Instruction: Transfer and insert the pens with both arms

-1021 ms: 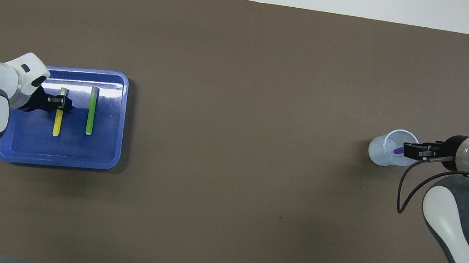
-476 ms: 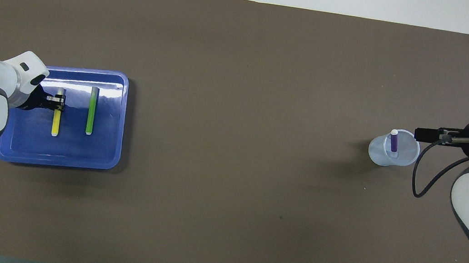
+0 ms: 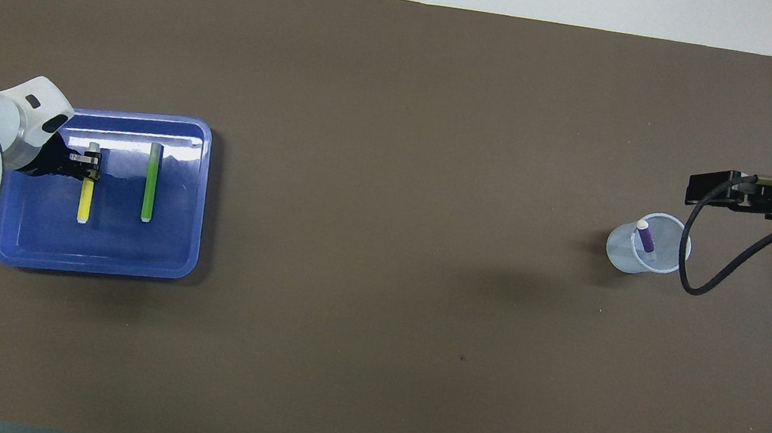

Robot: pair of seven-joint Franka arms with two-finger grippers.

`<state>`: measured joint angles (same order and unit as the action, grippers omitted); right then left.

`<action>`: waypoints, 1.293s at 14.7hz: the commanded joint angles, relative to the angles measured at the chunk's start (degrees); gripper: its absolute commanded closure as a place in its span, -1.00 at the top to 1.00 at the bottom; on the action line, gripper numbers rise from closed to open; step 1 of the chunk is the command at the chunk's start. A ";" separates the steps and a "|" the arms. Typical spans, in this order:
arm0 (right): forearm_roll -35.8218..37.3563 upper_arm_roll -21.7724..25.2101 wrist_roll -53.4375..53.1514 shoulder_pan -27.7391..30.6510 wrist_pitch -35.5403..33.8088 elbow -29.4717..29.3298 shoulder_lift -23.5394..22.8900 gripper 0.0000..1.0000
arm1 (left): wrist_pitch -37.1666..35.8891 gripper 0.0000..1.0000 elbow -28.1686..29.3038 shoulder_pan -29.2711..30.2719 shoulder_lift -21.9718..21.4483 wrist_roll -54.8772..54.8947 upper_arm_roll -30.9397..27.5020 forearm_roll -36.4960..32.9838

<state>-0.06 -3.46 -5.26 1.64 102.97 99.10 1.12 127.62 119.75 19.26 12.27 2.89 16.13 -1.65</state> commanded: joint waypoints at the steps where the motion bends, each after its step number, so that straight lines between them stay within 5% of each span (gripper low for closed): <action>1: 1.38 -0.14 -0.98 0.38 -5.48 -6.80 -3.22 1.00 | -7.54 -1.00 -4.70 -0.01 0.56 -2.79 0.21 -0.81; 5: 1.73 -0.23 -0.98 0.38 -8.22 -6.99 -2.44 1.00 | -18.51 -1.00 -11.18 -0.63 -0.41 -6.93 0.57 0.59; 10: 1.64 -0.23 -1.16 0.38 -8.75 -4.97 -0.42 1.00 | -31.80 -1.00 -19.90 -1.41 -3.04 -21.83 0.65 13.14; 19: -3.42 -2.69 -0.98 0.11 -8.93 -6.89 -0.59 1.00 | -31.38 -1.00 -18.77 -7.29 -14.11 -69.64 1.36 39.86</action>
<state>-0.55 -4.78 -5.27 1.65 94.55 93.10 0.27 96.07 99.69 14.70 0.26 -58.55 17.84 34.84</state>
